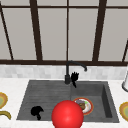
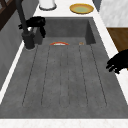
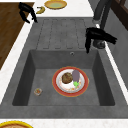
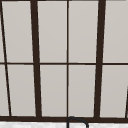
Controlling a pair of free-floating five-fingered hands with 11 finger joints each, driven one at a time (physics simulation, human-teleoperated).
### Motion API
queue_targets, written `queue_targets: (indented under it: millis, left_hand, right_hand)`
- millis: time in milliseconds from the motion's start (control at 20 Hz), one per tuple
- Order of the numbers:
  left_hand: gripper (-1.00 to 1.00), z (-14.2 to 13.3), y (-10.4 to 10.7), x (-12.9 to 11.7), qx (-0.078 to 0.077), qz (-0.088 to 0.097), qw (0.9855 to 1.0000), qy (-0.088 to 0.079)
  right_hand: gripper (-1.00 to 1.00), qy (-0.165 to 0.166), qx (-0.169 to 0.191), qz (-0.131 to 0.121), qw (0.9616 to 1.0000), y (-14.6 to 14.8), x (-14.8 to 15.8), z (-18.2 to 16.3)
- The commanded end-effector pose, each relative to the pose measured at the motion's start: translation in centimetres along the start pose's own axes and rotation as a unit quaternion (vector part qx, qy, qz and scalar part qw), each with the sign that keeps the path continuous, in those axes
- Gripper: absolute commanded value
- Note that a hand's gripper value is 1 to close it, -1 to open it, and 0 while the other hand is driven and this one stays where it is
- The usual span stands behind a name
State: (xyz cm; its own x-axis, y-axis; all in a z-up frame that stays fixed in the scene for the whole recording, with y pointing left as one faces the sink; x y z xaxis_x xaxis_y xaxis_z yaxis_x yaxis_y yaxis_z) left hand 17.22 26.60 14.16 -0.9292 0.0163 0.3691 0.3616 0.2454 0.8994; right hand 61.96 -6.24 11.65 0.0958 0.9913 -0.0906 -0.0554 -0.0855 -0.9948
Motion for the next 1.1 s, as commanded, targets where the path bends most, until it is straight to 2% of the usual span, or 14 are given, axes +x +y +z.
queue_targets:
  millis: [0,100,150,350,600,700,750,800,850,1000,1050]
  left_hand:
    - [0.00,0.0,0.0,0.0,0.000,0.000,1.0000,0.000]
    - [0.00,0.0,0.0,0.0,0.000,0.000,1.0000,0.000]
    - [0.00,0.0,0.0,0.0,0.000,0.000,1.0000,0.000]
    - [0.00,0.0,0.0,0.0,0.000,0.000,1.0000,0.000]
    - [0.00,0.0,0.0,0.0,0.000,0.000,1.0000,0.000]
    - [0.00,0.0,0.0,0.0,0.000,0.000,1.0000,0.000]
    - [0.00,0.0,0.0,0.0,0.000,0.000,1.0000,0.000]
    - [0.00,0.0,0.0,0.0,0.000,0.000,1.0000,0.000]
    - [0.00,0.0,0.0,0.0,0.000,0.000,1.0000,0.000]
    - [0.00,0.0,0.0,0.0,0.000,0.000,1.0000,0.000]
    - [0.00,0.0,0.0,0.0,0.000,0.000,1.0000,0.000]
  right_hand:
    - [-1.00,-0.003,0.042,0.030,0.9987,1.2,2.1,2.1]
    - [-1.00,0.002,0.056,0.042,0.9976,0.8,1.8,2.6]
    - [-1.00,0.004,0.060,0.056,0.9966,0.4,0.9,1.6]
    - [-1.00,0.012,0.070,0.054,0.9960,-1.3,0.0,-0.5]
    - [-1.00,0.009,0.122,0.065,0.9904,0.2,0.8,-2.9]
    - [-1.00,0.017,0.130,0.085,0.9877,0.1,0.8,-3.7]
    - [1.00,0.020,0.134,0.091,0.9866,0.1,0.8,-4.1]
    - [1.00,0.019,0.132,0.103,0.9857,0.0,0.9,-4.4]
    - [1.00,0.021,0.134,0.104,0.9852,0.1,1.1,-4.9]
    - [1.00,0.029,0.101,0.110,0.9883,0.0,0.6,-3.9]
    - [1.00,0.028,0.099,0.115,0.9880,-0.3,0.4,-3.4]
